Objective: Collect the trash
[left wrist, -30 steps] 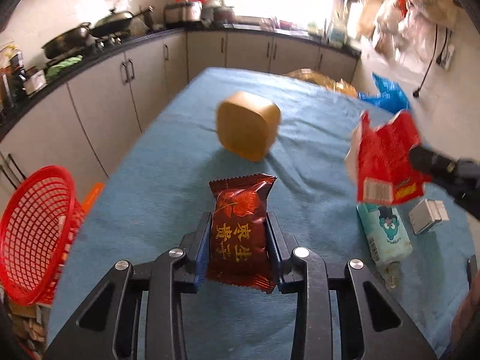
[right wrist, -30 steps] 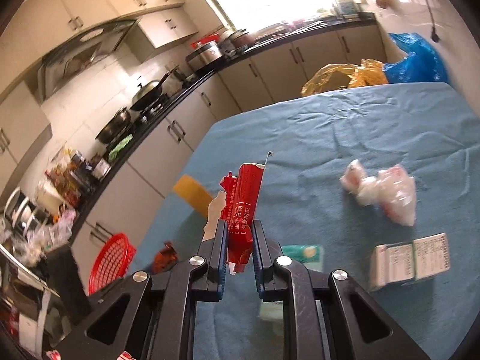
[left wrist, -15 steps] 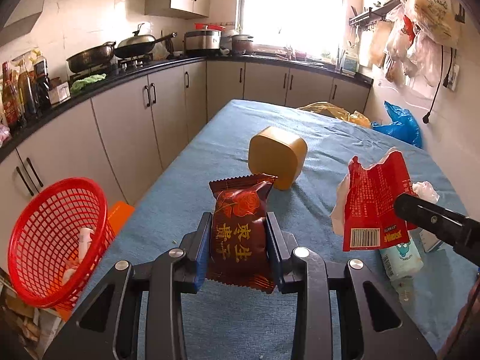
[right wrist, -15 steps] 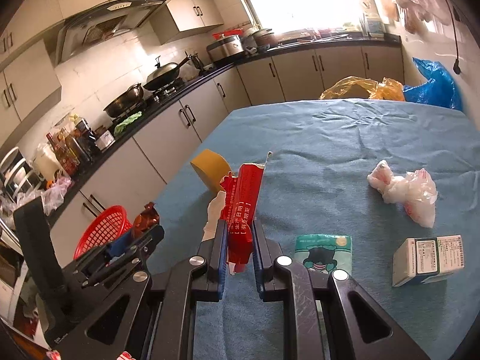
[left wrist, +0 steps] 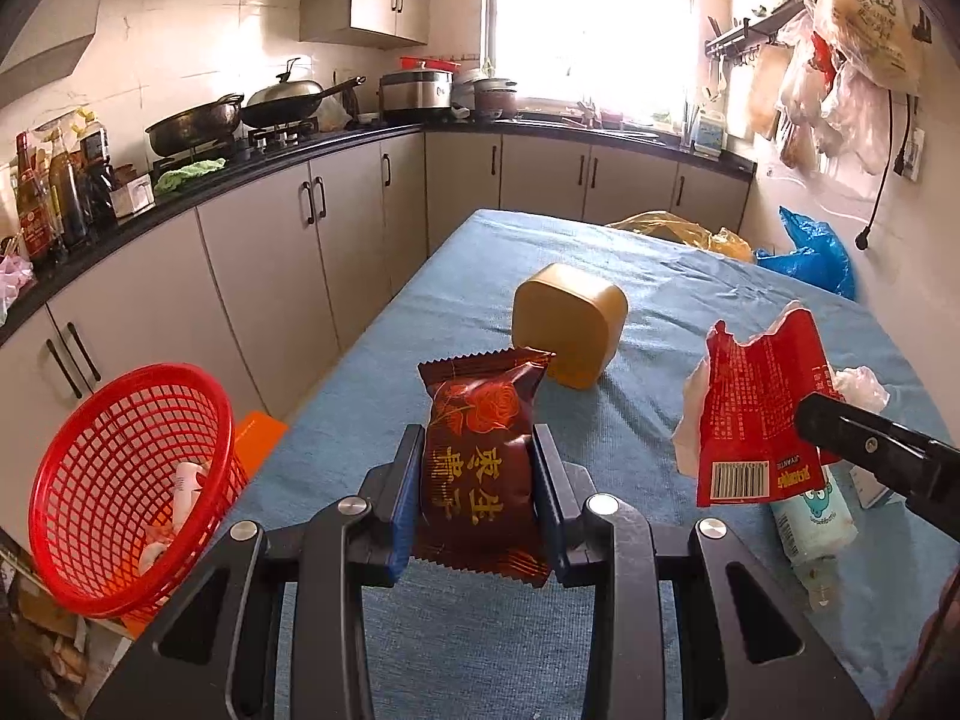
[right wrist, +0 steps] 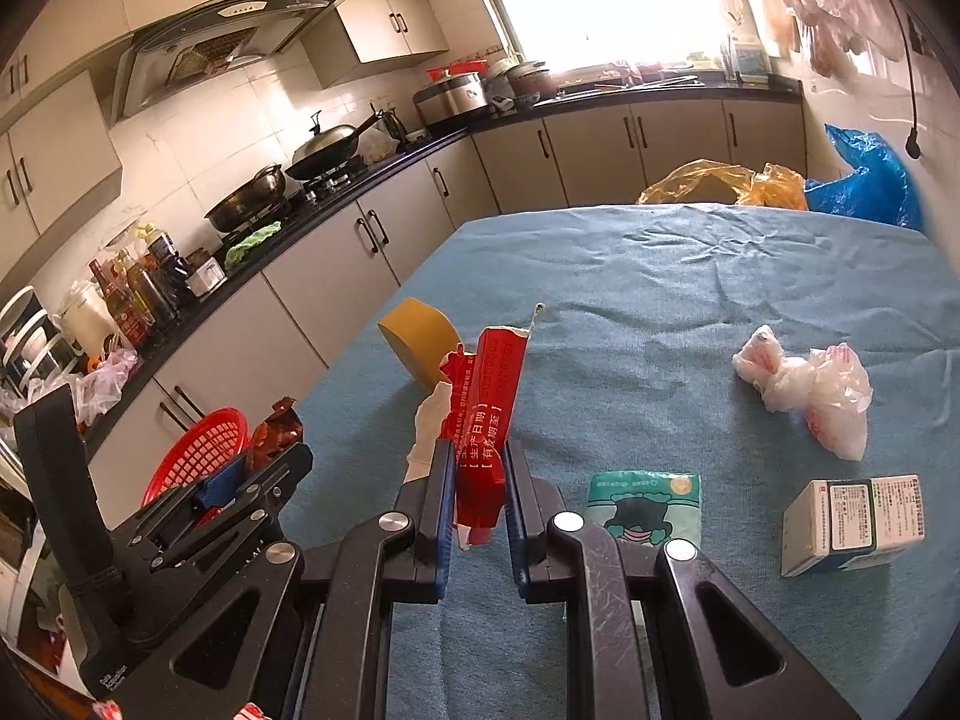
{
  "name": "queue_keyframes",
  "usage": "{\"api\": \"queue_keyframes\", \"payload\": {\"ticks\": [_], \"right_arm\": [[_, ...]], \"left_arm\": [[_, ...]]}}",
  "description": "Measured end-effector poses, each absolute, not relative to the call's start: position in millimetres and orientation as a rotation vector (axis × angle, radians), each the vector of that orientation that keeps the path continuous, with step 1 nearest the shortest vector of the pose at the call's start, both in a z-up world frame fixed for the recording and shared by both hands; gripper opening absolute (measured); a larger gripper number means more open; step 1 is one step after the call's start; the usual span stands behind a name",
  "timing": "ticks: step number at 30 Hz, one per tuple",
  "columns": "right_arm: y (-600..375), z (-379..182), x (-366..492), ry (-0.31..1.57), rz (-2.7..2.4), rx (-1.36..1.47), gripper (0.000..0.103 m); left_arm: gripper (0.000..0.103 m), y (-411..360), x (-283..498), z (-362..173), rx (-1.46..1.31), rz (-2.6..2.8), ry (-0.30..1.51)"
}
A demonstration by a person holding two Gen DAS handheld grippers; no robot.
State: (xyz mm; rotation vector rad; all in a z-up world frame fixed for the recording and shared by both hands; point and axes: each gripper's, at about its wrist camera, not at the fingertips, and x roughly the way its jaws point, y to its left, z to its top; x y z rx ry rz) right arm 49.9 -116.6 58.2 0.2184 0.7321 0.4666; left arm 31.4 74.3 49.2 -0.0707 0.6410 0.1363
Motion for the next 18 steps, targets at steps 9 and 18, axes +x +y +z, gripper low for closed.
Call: {"api": "queue_keyframes", "payload": {"ticks": [9, 18], "right_arm": [[-114.8, 57.5, 48.8, 0.732, 0.466, 0.216, 0.016], [-114.2, 57.3, 48.9, 0.733, 0.466, 0.216, 0.016]], "left_arm": [[0.033, 72.9, 31.5, 48.2, -0.065, 0.139, 0.638], [0.033, 73.3, 31.6, 47.9, -0.063, 0.140, 0.638]]}}
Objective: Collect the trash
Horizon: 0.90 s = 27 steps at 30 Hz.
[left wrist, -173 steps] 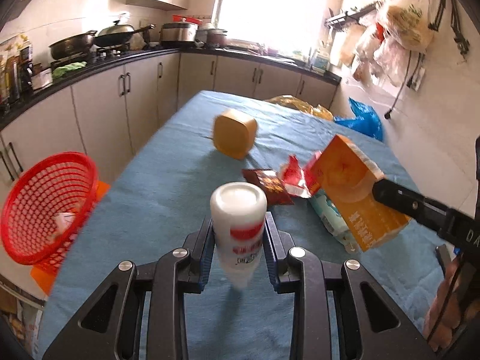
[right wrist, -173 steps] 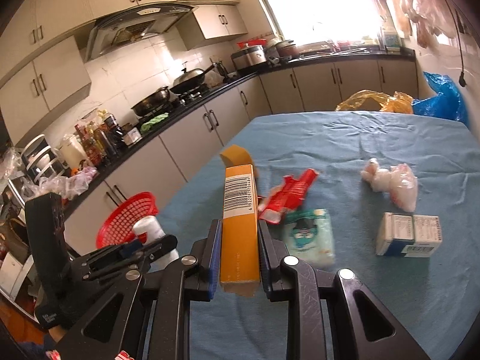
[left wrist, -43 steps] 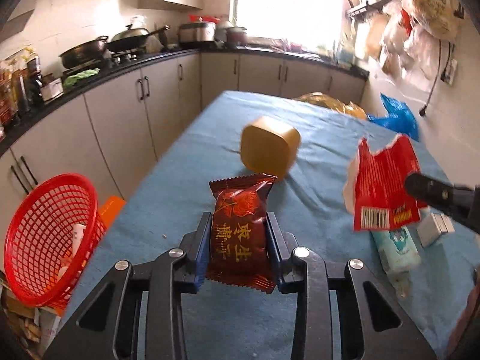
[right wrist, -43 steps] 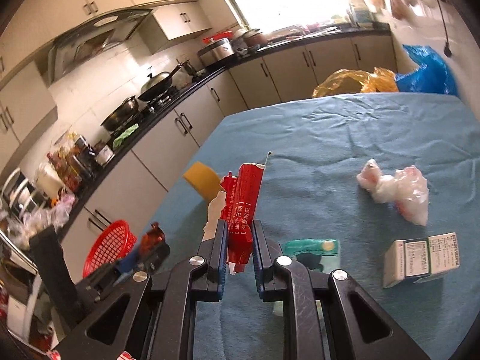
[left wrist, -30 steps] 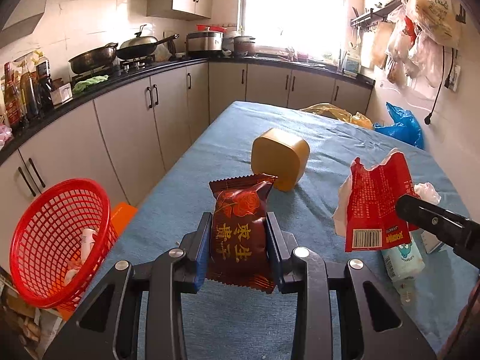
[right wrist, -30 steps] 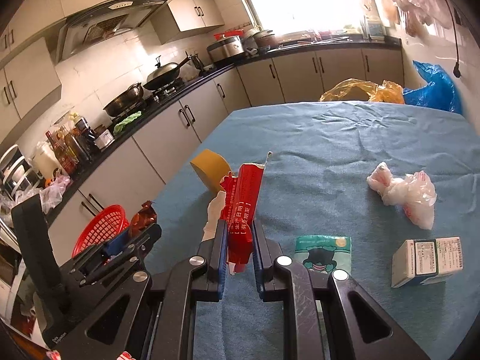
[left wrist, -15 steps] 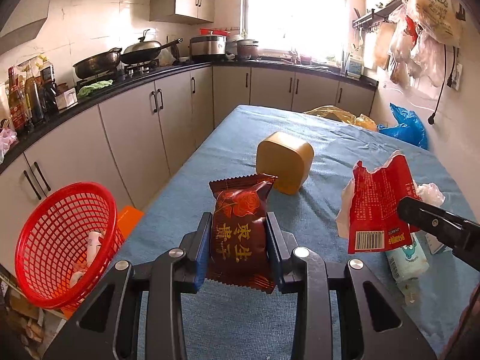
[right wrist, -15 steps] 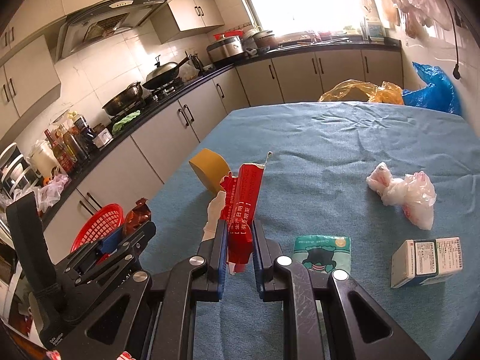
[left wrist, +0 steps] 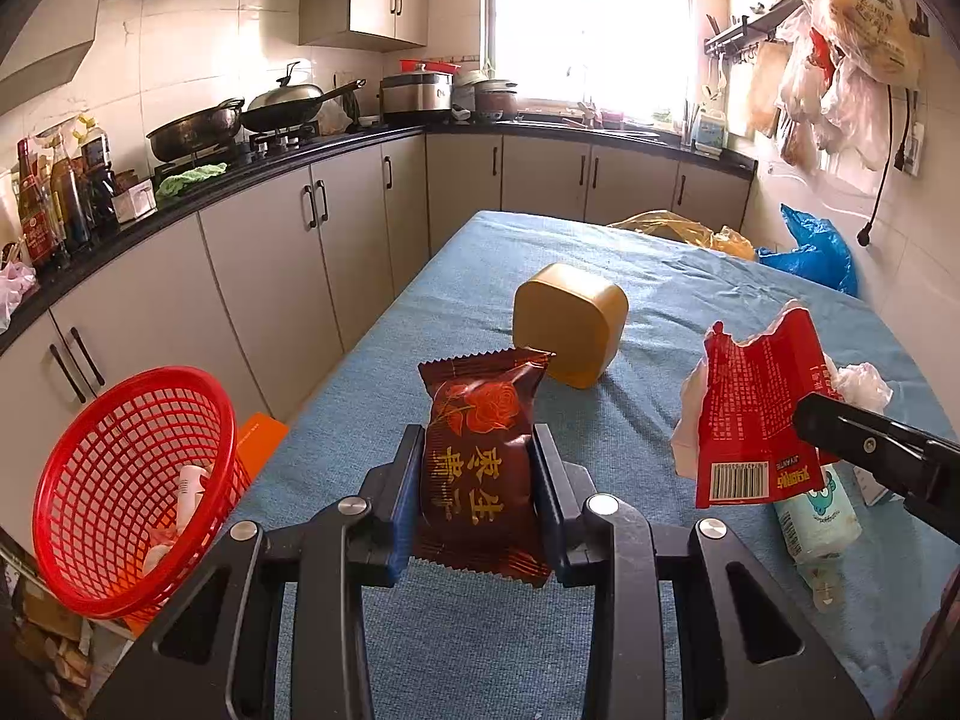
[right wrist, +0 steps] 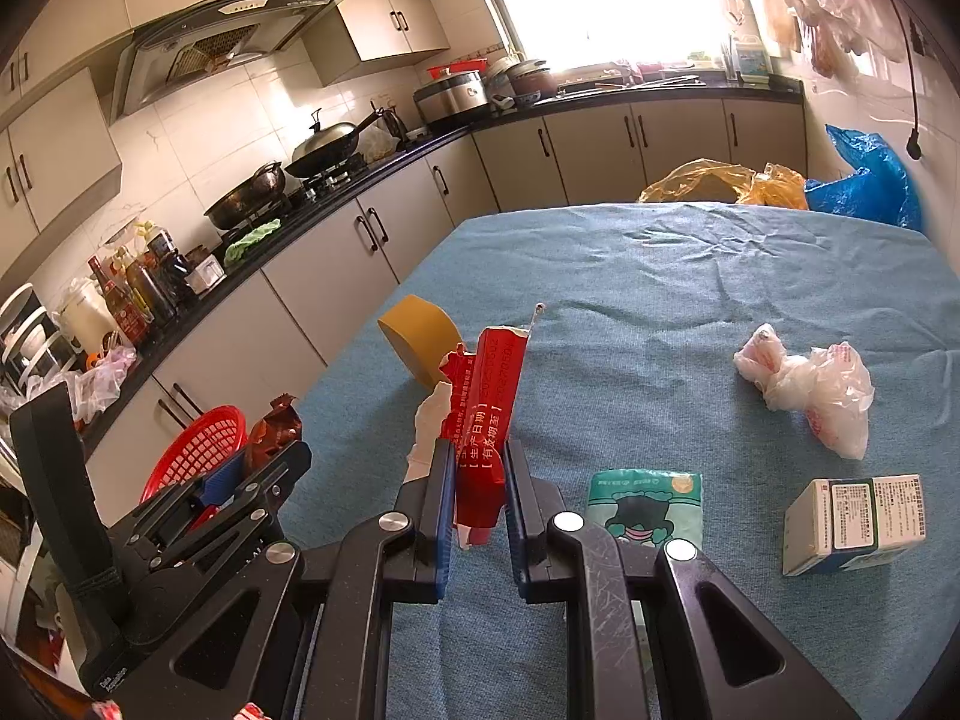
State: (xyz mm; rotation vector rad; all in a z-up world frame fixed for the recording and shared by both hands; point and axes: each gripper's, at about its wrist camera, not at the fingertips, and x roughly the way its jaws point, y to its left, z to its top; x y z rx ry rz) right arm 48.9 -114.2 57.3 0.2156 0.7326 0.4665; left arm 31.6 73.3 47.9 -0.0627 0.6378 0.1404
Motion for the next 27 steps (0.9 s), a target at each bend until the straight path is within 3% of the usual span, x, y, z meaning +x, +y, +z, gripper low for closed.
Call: {"api": "queue_keyframes", "payload": {"ticks": [27], "right_arm": [[-112.5, 56.4, 47.7, 0.733, 0.464, 0.213, 0.016]], "left_arm": [[0.033, 73.6, 30.7, 48.8, -0.058, 0.144, 0.633]]}}
